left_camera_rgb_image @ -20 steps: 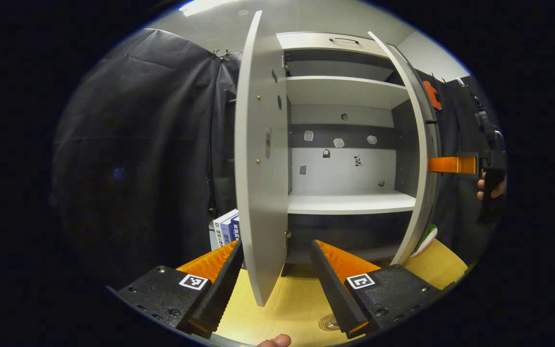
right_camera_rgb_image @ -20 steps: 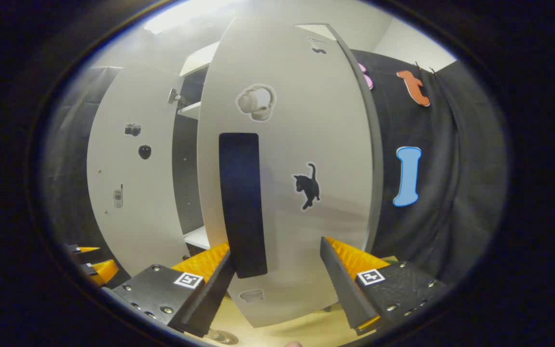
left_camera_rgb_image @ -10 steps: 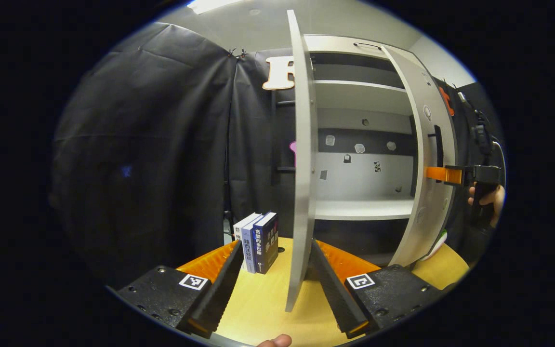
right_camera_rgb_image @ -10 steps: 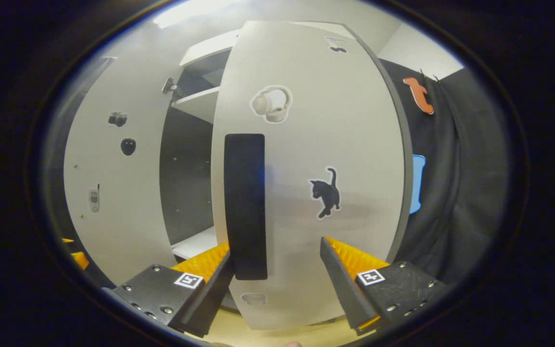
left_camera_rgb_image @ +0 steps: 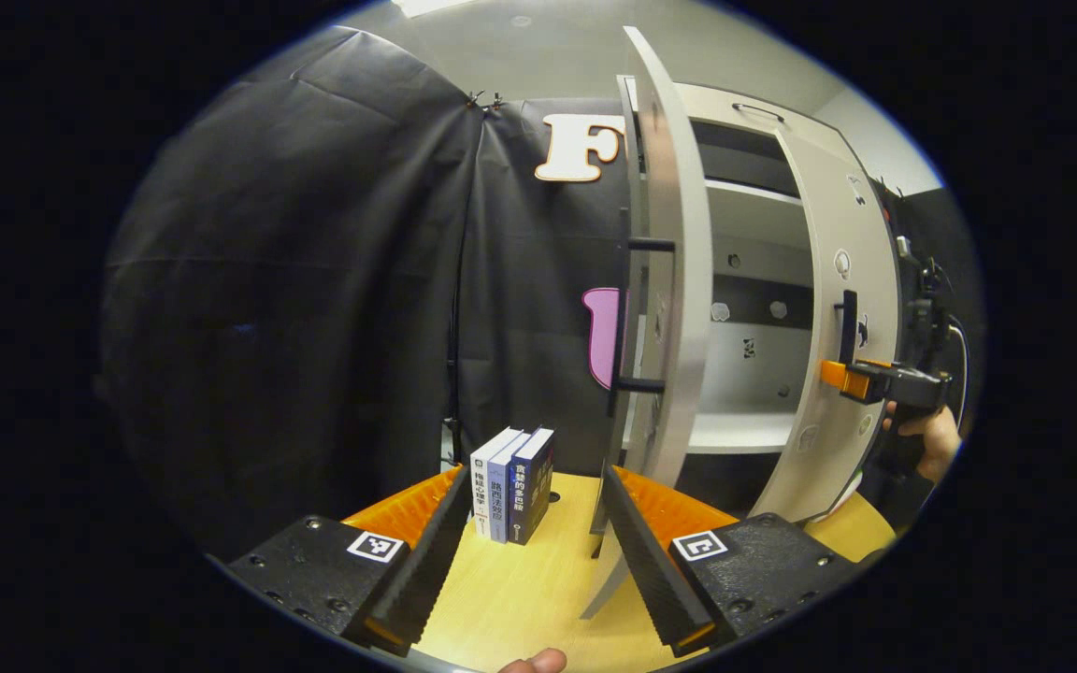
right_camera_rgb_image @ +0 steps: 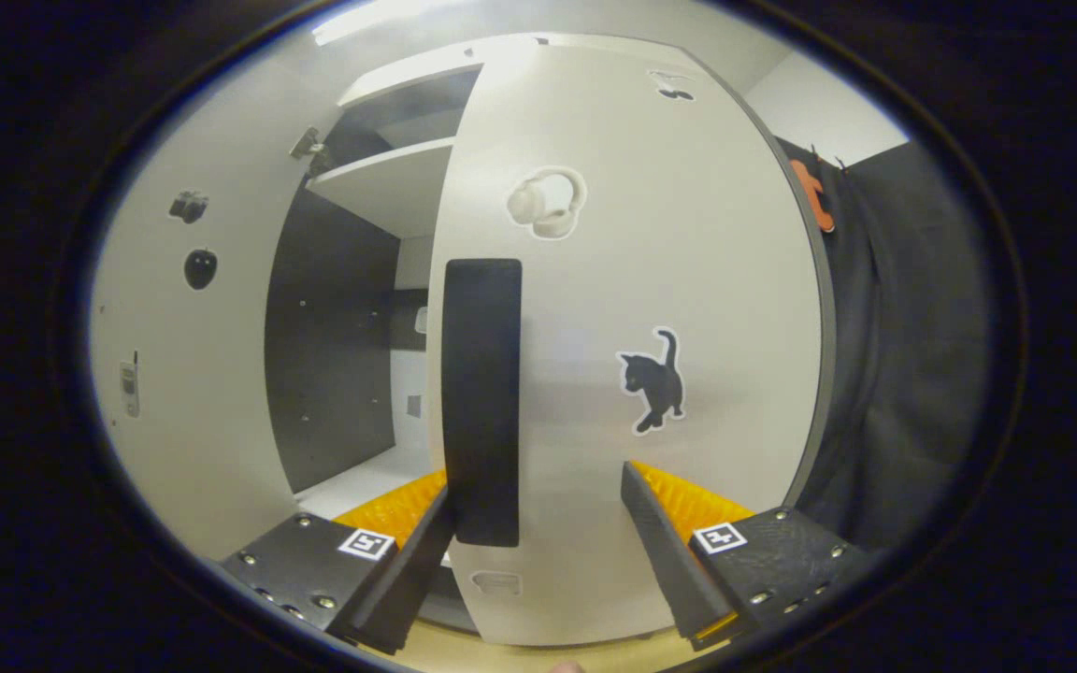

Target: Grasp the bottle in the cabinet with the left hand and place it on the coaster, then close the right door with the right hand and the left door with the left hand.

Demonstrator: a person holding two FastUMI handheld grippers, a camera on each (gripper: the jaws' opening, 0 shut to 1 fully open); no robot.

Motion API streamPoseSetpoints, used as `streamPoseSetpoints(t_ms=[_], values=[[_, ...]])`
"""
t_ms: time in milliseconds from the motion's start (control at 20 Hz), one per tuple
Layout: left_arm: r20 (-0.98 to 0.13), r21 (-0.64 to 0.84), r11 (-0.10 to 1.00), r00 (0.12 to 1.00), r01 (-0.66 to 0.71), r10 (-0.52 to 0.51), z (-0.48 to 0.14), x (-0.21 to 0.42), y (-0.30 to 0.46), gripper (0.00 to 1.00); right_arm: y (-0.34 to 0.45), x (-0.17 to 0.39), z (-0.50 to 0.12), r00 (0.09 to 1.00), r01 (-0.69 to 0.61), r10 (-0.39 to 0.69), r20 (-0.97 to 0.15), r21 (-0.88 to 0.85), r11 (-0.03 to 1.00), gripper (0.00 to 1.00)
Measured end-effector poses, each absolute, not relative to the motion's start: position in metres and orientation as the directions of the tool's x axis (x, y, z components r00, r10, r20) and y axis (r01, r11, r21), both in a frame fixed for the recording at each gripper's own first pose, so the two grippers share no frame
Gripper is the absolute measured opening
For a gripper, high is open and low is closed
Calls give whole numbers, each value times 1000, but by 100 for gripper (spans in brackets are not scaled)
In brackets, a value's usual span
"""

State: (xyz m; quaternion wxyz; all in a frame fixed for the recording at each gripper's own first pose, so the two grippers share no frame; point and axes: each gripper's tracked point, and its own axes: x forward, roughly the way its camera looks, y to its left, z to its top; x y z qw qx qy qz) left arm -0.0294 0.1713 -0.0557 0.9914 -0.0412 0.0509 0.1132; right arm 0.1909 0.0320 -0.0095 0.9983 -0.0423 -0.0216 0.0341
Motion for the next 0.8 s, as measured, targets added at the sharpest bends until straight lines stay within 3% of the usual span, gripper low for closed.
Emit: streamPoseSetpoints(t_ms=[250,350,400,450,550,800], values=[[-87,-87,978,980,-188,181,-41,-20,183,87,32,195,-10,998,-2,8,65,-82,997,100],[-75,-97,983,986,-153,146,-33,-15,181,93,32,195,-10,998,11,-6,66,-81,997,100],[-70,-103,986,990,-130,123,-29,-11,178,88,32,195,-10,998,17,-12,67,-80,997,100],[-58,-109,988,993,-108,102,-23,-9,175,93,32,195,-10,998,21,-15,68,-82,996,100],[-47,-111,991,997,-71,66,-17,-3,171,93,32,195,-11,998,21,-16,66,-79,997,100],[-36,-80,997,999,13,-16,-11,7,157,93,32,193,-22,1000,22,-22,-2,-43,999,100]])
